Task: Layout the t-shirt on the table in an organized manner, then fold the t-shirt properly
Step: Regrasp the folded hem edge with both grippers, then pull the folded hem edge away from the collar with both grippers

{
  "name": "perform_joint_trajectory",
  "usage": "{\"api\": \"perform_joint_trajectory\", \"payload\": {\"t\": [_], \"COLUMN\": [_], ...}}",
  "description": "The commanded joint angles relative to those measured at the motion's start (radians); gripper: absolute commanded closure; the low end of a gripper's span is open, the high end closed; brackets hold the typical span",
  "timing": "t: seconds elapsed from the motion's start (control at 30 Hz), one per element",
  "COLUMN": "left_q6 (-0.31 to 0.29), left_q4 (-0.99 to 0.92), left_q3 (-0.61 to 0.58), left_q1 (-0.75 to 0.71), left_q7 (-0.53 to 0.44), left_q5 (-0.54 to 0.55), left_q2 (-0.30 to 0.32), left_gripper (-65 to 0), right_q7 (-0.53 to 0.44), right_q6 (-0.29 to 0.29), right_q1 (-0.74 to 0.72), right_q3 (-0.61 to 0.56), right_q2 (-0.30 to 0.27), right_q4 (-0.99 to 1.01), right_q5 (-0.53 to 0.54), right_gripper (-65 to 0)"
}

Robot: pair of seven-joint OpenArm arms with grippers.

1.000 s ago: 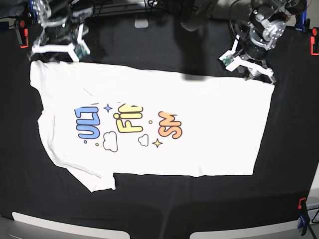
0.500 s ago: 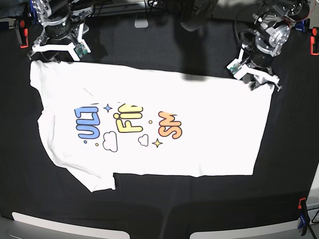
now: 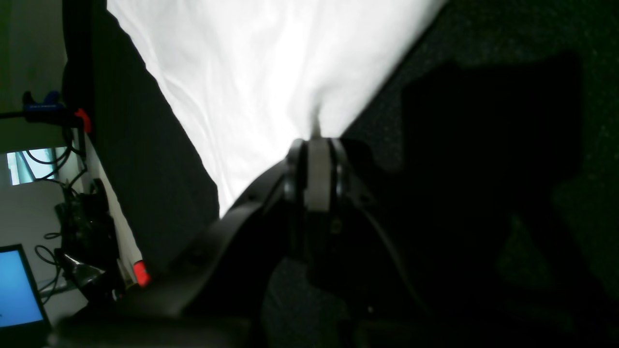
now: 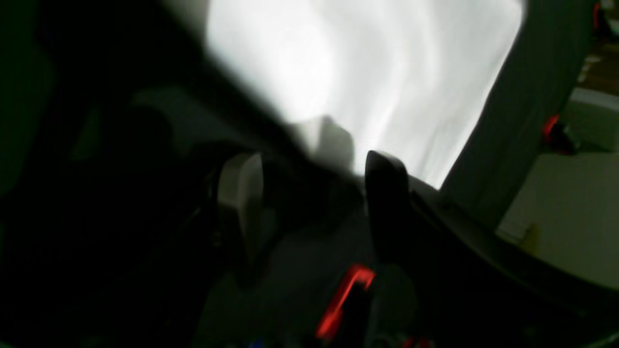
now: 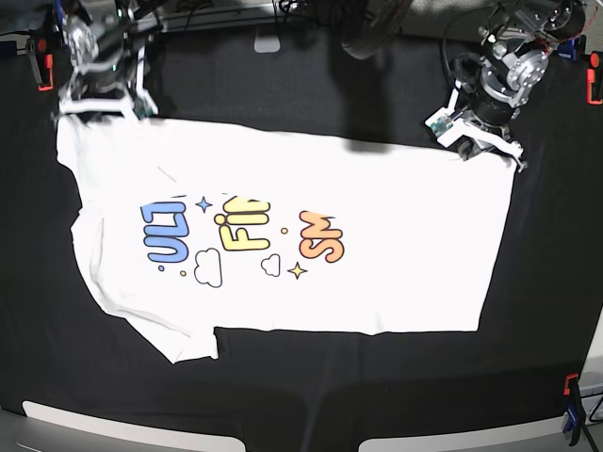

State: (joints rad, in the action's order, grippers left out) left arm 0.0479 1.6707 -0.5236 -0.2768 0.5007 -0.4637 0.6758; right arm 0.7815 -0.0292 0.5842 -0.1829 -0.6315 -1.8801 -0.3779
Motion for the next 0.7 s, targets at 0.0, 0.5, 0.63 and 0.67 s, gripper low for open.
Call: {"api": "perform_joint_trajectory", "payload": {"t": [0.0, 0.5, 0.63, 0.67], "left_q6": [0.004, 0.005, 0.019, 0.040], "left_q4": [0.008, 0.008, 0.008, 0.008], "left_q3": [0.005, 0.005, 0.005, 0.005], "left_q1": [0.002, 0.002, -0.002, -0.006], "left_q7": [-0.001, 0.008, 0.060, 0.060], "left_q5": [0.004, 0.000, -0.016, -0.035], "left_q2": [0.011, 0.011, 0.012, 0.011], "left_gripper": [0.0, 0.0, 0.0, 0.0], "right_q7": [-0.013, 0.037, 0.127, 0.128], "right_q6": [-0.005, -0.084, -0.053, -0.041], "right_q1": [-0.016, -0.135, -0.114, -0.101], "right_q3": [-0.004, -0.205, -0.243, -0.249], "right_q2": [-0.011, -0.012, -0.012, -0.012], "right_q4": [-0.008, 0.157, 0.156, 0.156], "right_q5": [-0.016, -0.095, -0.122, -0.152], "right_gripper": [-32.9, -16.0, 0.0, 0.0]}}
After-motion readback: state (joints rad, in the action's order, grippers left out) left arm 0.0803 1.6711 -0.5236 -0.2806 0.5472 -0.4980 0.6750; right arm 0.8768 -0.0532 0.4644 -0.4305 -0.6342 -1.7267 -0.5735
